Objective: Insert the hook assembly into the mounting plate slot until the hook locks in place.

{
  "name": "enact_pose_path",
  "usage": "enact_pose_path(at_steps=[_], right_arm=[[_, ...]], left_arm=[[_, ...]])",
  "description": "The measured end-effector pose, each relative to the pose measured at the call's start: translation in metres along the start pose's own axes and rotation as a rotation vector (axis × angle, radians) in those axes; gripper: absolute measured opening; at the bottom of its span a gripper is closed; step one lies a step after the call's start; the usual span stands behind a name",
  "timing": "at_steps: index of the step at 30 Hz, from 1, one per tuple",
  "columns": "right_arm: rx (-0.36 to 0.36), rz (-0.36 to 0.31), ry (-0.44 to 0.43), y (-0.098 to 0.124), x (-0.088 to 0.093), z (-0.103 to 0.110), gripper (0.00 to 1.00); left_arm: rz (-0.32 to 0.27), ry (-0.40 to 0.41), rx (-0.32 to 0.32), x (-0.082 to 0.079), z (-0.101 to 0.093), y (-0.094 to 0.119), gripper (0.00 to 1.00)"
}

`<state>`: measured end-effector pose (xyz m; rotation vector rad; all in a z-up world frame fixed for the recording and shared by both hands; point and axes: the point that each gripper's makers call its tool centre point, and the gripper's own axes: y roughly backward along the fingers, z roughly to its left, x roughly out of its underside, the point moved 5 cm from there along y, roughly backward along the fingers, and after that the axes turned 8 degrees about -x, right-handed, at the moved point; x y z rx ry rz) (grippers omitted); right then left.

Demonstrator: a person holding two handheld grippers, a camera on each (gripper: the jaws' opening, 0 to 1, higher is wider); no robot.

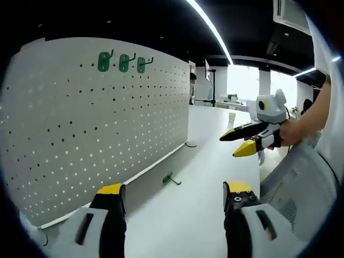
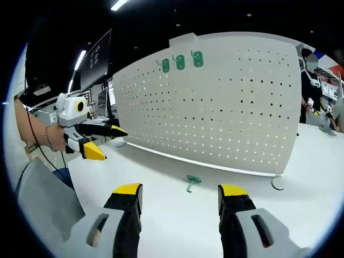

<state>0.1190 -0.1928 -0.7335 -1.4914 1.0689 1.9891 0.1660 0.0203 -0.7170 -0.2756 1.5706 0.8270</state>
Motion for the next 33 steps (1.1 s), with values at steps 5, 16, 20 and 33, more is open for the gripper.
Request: enact_pose_path(at_steps=[5, 16, 20, 33], right_arm=[[-0.005, 0.014, 0.015, -0.002, 0.001, 0.002, 0.55], [-0.005, 0.031, 0.017, -0.003, 0.003, 0.003, 0.55], [-0.005, 0.036, 0.016, -0.003, 0.004, 0.002, 0.55], [0.001, 0.038, 0.01, -0.001, 0.004, 0.001, 0.54]], left_arm=[[0.035, -0.061, 0.051, -0.005, 0.0, -0.021, 0.76], [0.108, -0.148, 0.131, -0.006, 0.004, -0.049, 0.76], [0.128, -0.175, 0.165, -0.005, 0.003, -0.056, 0.77], [0.168, -0.252, 0.251, -0.01, -0.001, -0.078, 0.75]])
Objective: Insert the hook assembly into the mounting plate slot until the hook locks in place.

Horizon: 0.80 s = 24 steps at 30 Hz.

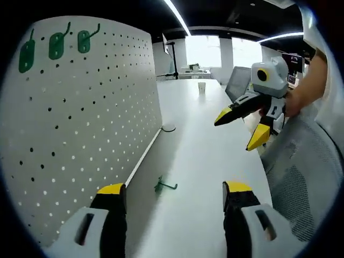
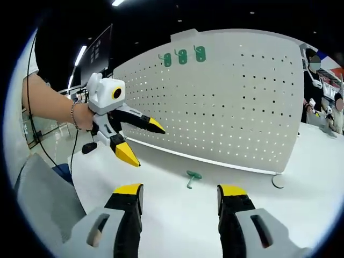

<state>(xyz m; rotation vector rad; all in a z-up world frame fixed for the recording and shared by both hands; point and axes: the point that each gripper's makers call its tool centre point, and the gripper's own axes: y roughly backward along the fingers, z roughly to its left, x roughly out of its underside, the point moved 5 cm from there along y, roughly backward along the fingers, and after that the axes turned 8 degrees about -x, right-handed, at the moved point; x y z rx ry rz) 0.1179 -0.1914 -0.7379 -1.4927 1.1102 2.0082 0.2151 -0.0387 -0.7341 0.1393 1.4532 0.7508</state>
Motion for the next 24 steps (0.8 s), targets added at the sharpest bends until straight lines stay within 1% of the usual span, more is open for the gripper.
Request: enact_pose_path(at_steps=[2, 6, 8, 9, 15, 24], right_arm=[[0.0, -0.001, -0.001, 0.0, 0.0, 0.0, 0.54], [-0.001, 0.0, -0.001, 0.0, 0.0, 0.0, 0.53], [-0.003, -0.003, -0.003, 0.0, -0.001, 0.001, 0.52], [-0.003, -0.003, -0.005, 0.001, -0.001, 0.001, 0.52], [-0.001, -0.003, -0.007, 0.002, -0.001, 0.0, 0.52], [-0.017, 0.008, -0.017, 0.0, 0.001, 0.002, 0.53]], left_arm=[[0.005, -0.013, 0.017, -0.002, -0.001, -0.004, 0.75], [0.04, -0.039, 0.039, 0.0, 0.001, -0.013, 0.75], [0.064, -0.042, 0.054, 0.003, 0.002, -0.017, 0.76], [0.088, -0.037, 0.061, 0.005, 0.003, -0.019, 0.76], [0.148, -0.065, 0.095, 0.009, 0.006, -0.031, 0.76], [0.2, -0.099, 0.148, 0.008, 0.009, -0.05, 0.76]])
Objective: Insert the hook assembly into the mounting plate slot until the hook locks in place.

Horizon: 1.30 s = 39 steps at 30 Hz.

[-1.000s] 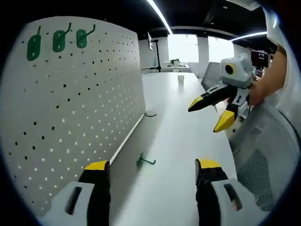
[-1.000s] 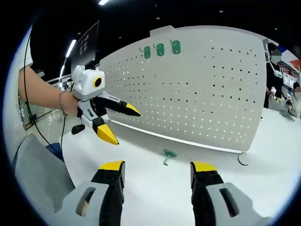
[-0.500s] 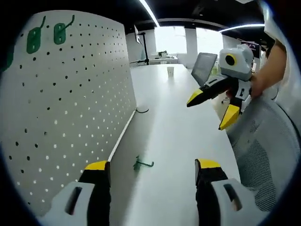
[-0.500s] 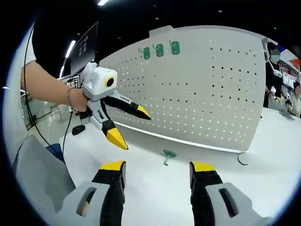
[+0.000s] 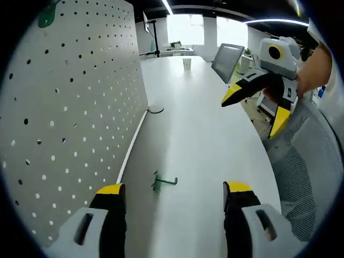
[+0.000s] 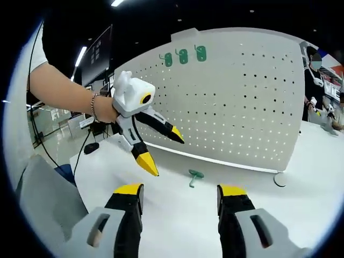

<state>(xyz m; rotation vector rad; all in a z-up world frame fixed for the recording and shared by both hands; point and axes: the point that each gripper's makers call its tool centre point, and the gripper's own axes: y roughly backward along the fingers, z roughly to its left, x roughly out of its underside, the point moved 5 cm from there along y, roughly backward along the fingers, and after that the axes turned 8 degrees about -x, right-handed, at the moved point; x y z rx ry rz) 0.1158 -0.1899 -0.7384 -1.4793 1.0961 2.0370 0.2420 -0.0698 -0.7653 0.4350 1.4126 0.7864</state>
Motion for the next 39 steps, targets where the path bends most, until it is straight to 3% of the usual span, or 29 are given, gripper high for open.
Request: enact_pose_path(at_steps=[25, 39], right_arm=[[-0.001, 0.039, -0.017, -0.002, 0.007, 0.0, 0.53], [0.007, 0.04, -0.028, -0.002, 0.009, -0.002, 0.53]], left_arm=[[0.184, -0.156, 0.103, 0.013, 0.012, -0.046, 0.74], [0.26, -0.196, 0.155, 0.024, 0.014, -0.074, 0.72]])
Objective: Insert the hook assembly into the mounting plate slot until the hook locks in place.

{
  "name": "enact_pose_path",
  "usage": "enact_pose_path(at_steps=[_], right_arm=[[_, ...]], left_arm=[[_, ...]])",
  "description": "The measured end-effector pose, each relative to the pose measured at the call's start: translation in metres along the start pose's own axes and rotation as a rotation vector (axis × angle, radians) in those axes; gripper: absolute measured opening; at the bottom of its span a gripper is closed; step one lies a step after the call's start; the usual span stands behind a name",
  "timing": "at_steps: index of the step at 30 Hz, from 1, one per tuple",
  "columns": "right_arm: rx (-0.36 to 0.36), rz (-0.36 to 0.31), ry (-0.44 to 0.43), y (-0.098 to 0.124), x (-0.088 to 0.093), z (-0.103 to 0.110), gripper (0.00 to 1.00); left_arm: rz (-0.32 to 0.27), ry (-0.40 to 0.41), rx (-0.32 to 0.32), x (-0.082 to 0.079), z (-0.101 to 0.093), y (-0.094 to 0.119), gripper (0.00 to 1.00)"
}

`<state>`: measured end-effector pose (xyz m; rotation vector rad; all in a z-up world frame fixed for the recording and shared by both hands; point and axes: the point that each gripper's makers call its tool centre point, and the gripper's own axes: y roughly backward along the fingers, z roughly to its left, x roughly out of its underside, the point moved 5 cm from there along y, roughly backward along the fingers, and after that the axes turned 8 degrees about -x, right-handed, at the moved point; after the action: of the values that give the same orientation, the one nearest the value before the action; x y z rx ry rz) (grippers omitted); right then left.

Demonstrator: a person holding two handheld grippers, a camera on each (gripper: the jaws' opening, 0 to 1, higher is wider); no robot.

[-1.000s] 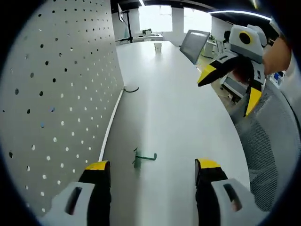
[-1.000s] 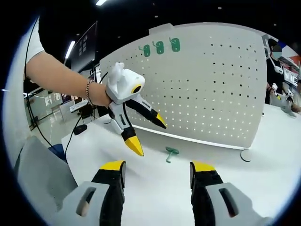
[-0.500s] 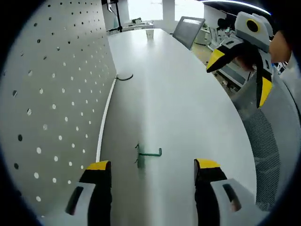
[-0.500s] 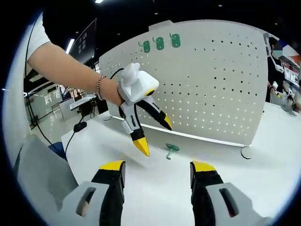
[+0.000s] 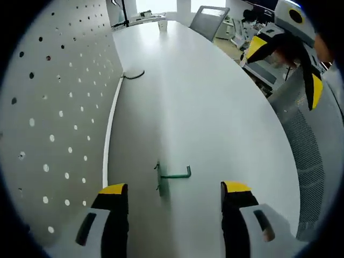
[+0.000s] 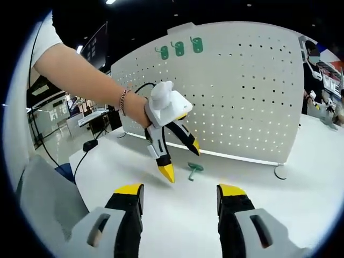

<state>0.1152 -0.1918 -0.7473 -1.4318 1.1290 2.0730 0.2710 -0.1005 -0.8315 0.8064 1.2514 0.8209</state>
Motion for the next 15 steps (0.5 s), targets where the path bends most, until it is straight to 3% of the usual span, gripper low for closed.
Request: enact_pose_path(at_steps=[7, 8, 15], right_arm=[[-0.002, -0.009, -0.015, -0.0008, 0.0006, -0.0008, 0.52], [-0.002, -0.009, -0.015, -0.0006, 0.0001, -0.0004, 0.52], [-0.001, -0.013, -0.006, -0.0004, -0.001, -0.0002, 0.51]], left_arm=[[0.017, 0.001, 0.024, 0.0027, -0.0023, -0.0106, 0.72], [0.007, -0.028, 0.015, 0.0012, -0.0004, -0.0105, 0.71], [-0.009, -0.017, 0.018, 0.0001, 0.0024, -0.0102, 0.69]])
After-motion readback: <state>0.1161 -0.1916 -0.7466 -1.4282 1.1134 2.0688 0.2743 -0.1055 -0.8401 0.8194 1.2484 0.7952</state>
